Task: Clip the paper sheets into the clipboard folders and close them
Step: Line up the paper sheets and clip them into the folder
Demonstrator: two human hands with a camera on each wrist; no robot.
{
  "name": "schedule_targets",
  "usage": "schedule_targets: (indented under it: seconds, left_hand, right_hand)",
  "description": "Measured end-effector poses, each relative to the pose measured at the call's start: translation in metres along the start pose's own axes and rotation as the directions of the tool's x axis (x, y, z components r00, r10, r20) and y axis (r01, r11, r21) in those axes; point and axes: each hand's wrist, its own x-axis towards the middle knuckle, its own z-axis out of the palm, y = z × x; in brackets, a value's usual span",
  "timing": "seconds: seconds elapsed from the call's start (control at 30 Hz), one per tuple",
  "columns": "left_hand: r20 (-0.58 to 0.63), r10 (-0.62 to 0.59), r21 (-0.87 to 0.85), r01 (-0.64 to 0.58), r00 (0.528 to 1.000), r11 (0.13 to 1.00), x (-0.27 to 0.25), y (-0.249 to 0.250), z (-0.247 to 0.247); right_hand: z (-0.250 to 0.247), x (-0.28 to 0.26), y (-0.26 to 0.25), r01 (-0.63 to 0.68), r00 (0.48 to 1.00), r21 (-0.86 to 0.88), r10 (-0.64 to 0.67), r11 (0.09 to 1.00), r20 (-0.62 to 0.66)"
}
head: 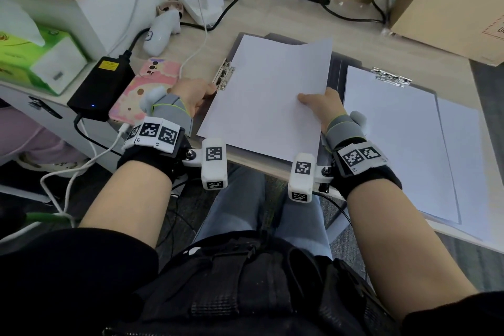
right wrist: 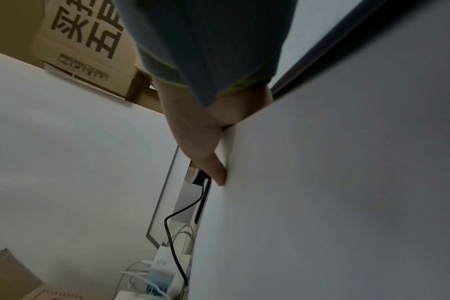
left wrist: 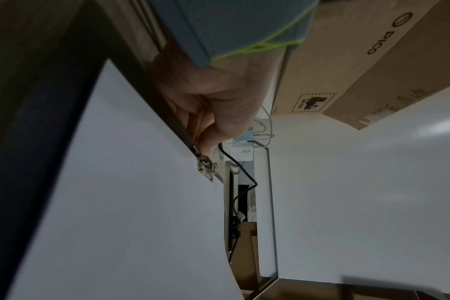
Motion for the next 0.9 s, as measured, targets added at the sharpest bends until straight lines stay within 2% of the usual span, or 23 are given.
schedule_targets:
  seconds: [0.1, 0.17, 0.27, 0.43, 0.53, 0.63, 0.73, 0.9]
  left_hand:
    - [0.04, 0.028, -0.052, -0.026, 0.999, 0.998, -0.012, -0.001, 0.0]
    - [0.083, 0.015, -0.046, -0.011, 0.996, 0.999, -0.018, -0.001, -0.002]
    - [0.102, 0.033, -0.037, -0.029, 0.994, 0.999, -0.036, 0.001, -0.003]
    - [0.026, 0.286, -0.12, -0.281, 0.958, 0.952, -0.068, 0.007, -0.003]
    - [-0.029, 0.376, -0.228, -0.372, 0.926, 0.9, -0.087, 0.016, -0.003]
    - [0.023, 0.452, -0.304, -0.425, 0.892, 0.853, -0.11, 0.03, -0.002]
    - [0.098, 0.54, -0.383, -0.47, 0.836, 0.796, -0.135, 0.043, 0.007]
    - [0.279, 0.673, -0.473, -0.511, 0.685, 0.717, -0.17, 0.059, 0.049]
  right_hand:
    - [-0.001, -0.001, -0.001, 0.011, 0.996, -0.065, -0.017, 0.998, -0.093]
    - [-0.003, 0.0, -0.001, 0.021, 0.986, -0.172, -0.048, 0.985, -0.158]
    - [-0.006, -0.003, -0.003, 0.048, 0.978, -0.31, -0.107, 0.95, -0.177]
    - [-0.005, -0.02, -0.002, 0.078, 0.991, -0.468, -0.117, 0.88, -0.057]
    - [-0.005, -0.037, -0.003, 0.132, 0.991, -0.412, -0.12, 0.902, 0.057]
    - [-0.01, -0.053, -0.006, 0.191, 0.979, -0.349, -0.154, 0.917, 0.132]
    - [-0.016, -0.071, -0.01, 0.241, 0.962, -0.305, -0.185, 0.921, 0.203]
    - [-0.037, -0.1, -0.02, 0.237, 0.95, -0.149, -0.197, 0.96, 0.244]
